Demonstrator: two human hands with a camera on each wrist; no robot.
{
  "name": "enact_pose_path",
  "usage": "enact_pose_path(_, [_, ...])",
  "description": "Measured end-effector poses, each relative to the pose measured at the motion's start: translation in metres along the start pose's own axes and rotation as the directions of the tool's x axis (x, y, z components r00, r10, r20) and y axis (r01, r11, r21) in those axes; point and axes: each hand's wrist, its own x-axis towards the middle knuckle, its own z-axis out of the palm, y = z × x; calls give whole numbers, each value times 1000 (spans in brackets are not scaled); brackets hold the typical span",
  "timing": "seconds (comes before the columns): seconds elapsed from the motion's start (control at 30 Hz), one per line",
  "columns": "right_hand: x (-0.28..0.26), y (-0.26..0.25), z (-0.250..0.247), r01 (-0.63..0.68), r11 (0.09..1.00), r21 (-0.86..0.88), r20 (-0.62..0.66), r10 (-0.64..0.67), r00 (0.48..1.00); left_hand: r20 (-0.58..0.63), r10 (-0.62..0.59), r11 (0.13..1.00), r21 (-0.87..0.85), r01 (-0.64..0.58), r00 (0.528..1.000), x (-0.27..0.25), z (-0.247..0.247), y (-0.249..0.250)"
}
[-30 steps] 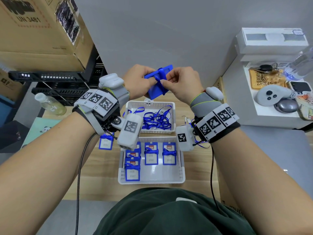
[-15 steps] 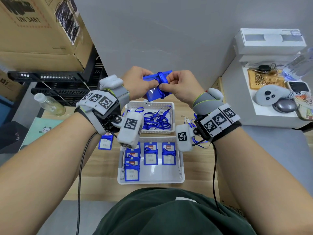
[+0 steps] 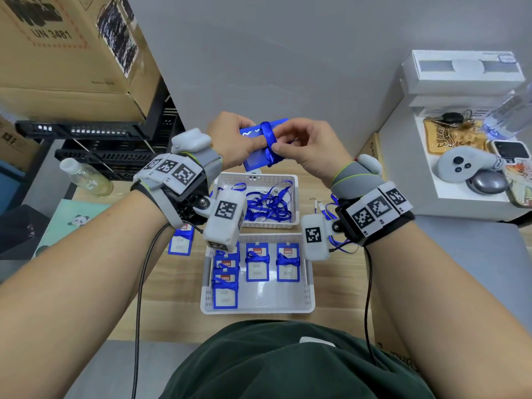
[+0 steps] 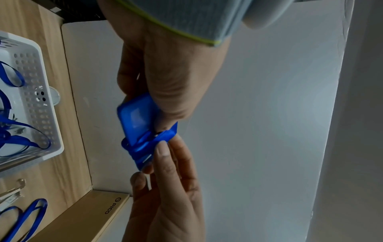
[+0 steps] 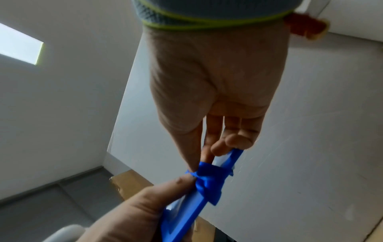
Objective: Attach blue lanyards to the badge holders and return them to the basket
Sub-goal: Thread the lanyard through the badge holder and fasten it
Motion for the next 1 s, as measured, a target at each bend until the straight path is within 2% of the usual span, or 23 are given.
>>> enact_pose_path(0.07, [-1, 4, -3, 5, 1000, -26, -11, -5, 1000, 6, -14, 999, 39, 13, 1000, 2, -2, -1])
enact_pose_path(0.17, [1, 6, -5, 35, 979, -199, 11, -34, 999, 52, 6, 996, 92, -11, 999, 2, -2, -1])
enact_pose_path(0.27, [0, 3, -8, 60, 923, -379, 10, -61, 998, 79, 13, 995, 100, -21, 997, 3, -2, -2])
enact_pose_path(0.37, [1, 2, -12, 80, 871, -485, -25, -105, 994, 102, 5, 996, 89, -14, 995, 3, -1, -4])
enact_pose_path(0.53, [5, 10, -14, 74, 847, -526, -58, -123, 991, 128, 12, 995, 94, -24, 992, 4, -1, -5])
enact_pose_path(0.77, [6, 16, -13, 123, 853, -507, -10, -148, 989, 151, 6, 997, 77, -18, 989, 6, -2, -8])
enact_pose_path(1.0, [6, 14, -5, 112, 807, -580, 29, -117, 993, 269, 32, 986, 149, -74, 963, 5, 0, -9])
